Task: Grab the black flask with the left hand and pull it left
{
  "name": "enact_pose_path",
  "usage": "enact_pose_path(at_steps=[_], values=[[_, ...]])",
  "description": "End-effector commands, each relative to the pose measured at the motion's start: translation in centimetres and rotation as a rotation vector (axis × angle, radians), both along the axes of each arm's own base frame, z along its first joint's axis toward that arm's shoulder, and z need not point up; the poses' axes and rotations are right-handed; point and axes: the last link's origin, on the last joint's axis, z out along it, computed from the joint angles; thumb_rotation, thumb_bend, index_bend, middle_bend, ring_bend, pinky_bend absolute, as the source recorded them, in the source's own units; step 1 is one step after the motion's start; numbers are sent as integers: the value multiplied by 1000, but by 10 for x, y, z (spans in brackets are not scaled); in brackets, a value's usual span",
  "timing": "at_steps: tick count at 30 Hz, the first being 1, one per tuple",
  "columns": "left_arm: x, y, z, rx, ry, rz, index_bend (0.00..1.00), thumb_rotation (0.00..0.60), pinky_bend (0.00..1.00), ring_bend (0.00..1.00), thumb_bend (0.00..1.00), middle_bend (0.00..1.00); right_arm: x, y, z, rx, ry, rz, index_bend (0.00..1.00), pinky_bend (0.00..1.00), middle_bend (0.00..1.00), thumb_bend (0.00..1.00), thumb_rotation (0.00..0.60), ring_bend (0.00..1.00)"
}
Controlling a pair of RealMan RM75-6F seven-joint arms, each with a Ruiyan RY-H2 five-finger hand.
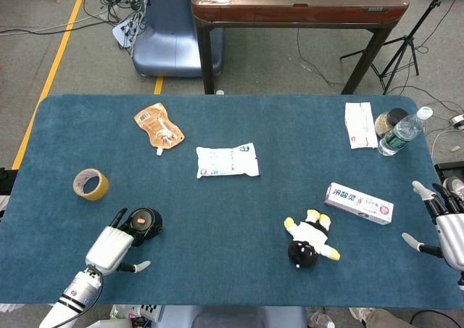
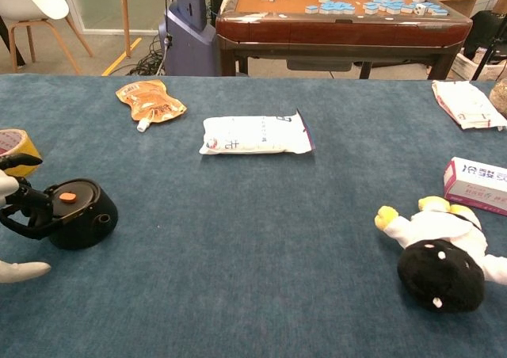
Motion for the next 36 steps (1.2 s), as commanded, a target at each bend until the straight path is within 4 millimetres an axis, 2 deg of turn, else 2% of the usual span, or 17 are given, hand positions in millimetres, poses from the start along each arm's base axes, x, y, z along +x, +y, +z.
enact_pose_path(at_steps=[1, 15, 26, 30, 33, 36], values=[[-1, -1, -1, -1, 1, 5, 504, 242, 0, 370, 146, 490, 0, 0, 0, -1, -1, 0, 67, 173, 231, 124, 600, 109], [-1, -4, -10, -20, -8, 29, 542, 239, 0, 407, 146, 533, -1, 0, 0, 0, -6, -7, 67, 174, 231, 124, 600, 109], [2, 1, -16, -35, -31, 42, 686, 234, 0, 571, 146, 730, -3, 1, 1, -8, -12, -14, 67, 174, 231, 123, 600, 109], [5, 5, -16, -37, -41, 51, 736, 206, 0, 613, 147, 784, -4, 1, 2, -11, -14, -14, 67, 174, 231, 124, 600, 109], [8, 9, -15, -38, -59, 65, 777, 147, 0, 648, 147, 827, -5, 0, 2, -15, -16, -14, 67, 174, 231, 124, 600, 109], [12, 15, -13, -24, -78, 66, 820, 116, 0, 685, 142, 874, -5, -1, 2, -18, -19, -13, 67, 174, 231, 124, 600, 109]])
